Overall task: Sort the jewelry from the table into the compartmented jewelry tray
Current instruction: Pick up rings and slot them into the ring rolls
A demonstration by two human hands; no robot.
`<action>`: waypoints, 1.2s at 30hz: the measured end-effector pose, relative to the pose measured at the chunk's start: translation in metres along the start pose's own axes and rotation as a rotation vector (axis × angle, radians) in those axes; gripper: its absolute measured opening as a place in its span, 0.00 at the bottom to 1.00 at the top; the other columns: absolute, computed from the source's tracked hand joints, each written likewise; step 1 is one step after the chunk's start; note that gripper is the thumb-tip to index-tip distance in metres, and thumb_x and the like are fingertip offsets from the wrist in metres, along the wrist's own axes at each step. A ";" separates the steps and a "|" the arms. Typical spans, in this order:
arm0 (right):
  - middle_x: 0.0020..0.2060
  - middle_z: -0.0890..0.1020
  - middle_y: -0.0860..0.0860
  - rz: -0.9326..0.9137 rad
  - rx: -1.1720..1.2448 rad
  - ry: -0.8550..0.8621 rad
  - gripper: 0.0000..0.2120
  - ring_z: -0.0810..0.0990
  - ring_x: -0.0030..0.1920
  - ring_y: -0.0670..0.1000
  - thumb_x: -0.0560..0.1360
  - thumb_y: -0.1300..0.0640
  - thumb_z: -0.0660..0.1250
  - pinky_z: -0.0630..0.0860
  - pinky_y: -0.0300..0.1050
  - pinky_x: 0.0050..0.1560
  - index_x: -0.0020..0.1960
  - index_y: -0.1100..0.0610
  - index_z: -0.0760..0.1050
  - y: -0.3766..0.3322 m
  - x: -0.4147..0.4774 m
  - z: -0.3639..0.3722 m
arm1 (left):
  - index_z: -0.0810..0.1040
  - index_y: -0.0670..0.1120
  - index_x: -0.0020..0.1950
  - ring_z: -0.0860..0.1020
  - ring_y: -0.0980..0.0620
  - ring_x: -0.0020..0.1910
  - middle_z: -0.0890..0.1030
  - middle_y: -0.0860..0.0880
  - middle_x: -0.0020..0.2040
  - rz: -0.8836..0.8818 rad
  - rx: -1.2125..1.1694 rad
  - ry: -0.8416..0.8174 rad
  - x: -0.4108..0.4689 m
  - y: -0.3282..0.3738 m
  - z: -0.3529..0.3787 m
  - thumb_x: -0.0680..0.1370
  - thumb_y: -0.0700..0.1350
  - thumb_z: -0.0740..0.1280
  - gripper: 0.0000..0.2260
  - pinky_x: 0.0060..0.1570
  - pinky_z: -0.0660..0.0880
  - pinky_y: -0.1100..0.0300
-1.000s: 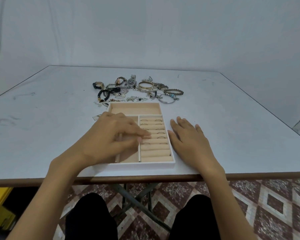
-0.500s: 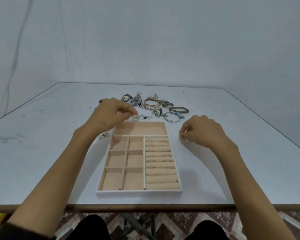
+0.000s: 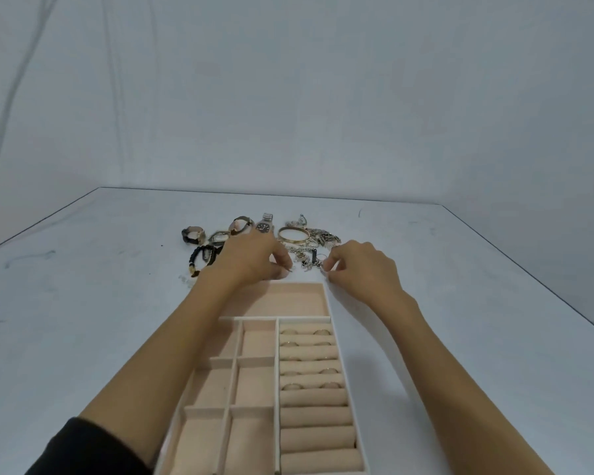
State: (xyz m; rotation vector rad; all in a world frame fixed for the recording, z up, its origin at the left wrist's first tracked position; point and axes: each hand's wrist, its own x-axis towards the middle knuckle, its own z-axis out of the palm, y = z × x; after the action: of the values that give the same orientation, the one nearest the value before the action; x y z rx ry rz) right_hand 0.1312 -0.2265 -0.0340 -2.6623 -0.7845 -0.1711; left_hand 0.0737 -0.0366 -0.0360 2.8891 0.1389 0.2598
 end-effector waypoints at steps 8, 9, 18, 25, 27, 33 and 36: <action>0.49 0.81 0.49 0.042 0.065 0.010 0.10 0.79 0.49 0.54 0.72 0.58 0.65 0.69 0.42 0.43 0.48 0.47 0.81 -0.002 0.019 0.002 | 0.82 0.55 0.47 0.74 0.63 0.39 0.80 0.62 0.42 -0.007 -0.022 0.095 -0.003 -0.007 0.003 0.73 0.53 0.71 0.05 0.41 0.71 0.61; 0.49 0.81 0.48 0.048 0.078 0.023 0.10 0.79 0.49 0.54 0.72 0.58 0.65 0.70 0.42 0.43 0.48 0.47 0.81 -0.004 0.022 0.001 | 0.82 0.54 0.46 0.75 0.61 0.40 0.80 0.62 0.41 -0.013 -0.017 0.110 -0.004 -0.006 0.004 0.73 0.53 0.71 0.05 0.43 0.71 0.60; 0.47 0.84 0.50 0.067 0.252 0.042 0.10 0.81 0.49 0.52 0.73 0.62 0.65 0.67 0.40 0.38 0.47 0.50 0.82 -0.023 0.054 0.010 | 0.76 0.58 0.41 0.77 0.56 0.43 0.79 0.59 0.40 -0.129 -0.298 0.238 -0.009 -0.008 0.002 0.75 0.52 0.67 0.03 0.43 0.74 0.58; 0.47 0.83 0.51 0.034 0.172 -0.047 0.06 0.80 0.48 0.52 0.72 0.55 0.71 0.71 0.42 0.42 0.49 0.51 0.82 -0.027 0.065 0.032 | 0.73 0.59 0.38 0.76 0.60 0.36 0.83 0.56 0.42 -0.144 -0.393 0.328 -0.010 -0.006 -0.004 0.76 0.52 0.66 0.07 0.34 0.69 0.61; 0.48 0.83 0.51 0.030 0.147 -0.057 0.06 0.80 0.49 0.52 0.72 0.56 0.71 0.72 0.43 0.43 0.49 0.51 0.82 -0.028 0.065 0.032 | 0.74 0.58 0.39 0.77 0.58 0.40 0.83 0.56 0.43 -0.144 -0.405 0.328 -0.010 -0.006 -0.003 0.76 0.52 0.67 0.06 0.38 0.73 0.59; 0.44 0.83 0.50 0.025 0.165 -0.043 0.08 0.81 0.47 0.52 0.71 0.64 0.67 0.74 0.44 0.43 0.43 0.53 0.81 -0.028 0.063 0.030 | 0.74 0.52 0.40 0.82 0.52 0.43 0.84 0.50 0.42 -0.137 -0.592 0.331 -0.008 -0.005 -0.002 0.75 0.45 0.69 0.06 0.36 0.72 0.62; 0.39 0.82 0.47 0.030 0.283 -0.045 0.08 0.80 0.44 0.51 0.71 0.63 0.67 0.75 0.45 0.43 0.40 0.51 0.79 -0.025 0.064 0.027 | 0.75 0.49 0.42 0.83 0.53 0.42 0.84 0.47 0.43 -0.174 -0.720 0.333 -0.008 -0.003 -0.005 0.75 0.43 0.69 0.04 0.35 0.71 0.67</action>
State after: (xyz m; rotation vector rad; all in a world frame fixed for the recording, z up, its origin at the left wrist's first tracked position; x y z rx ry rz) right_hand 0.1711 -0.1647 -0.0377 -2.4157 -0.7227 0.0084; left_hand 0.0644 -0.0339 -0.0335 2.0918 0.2845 0.6128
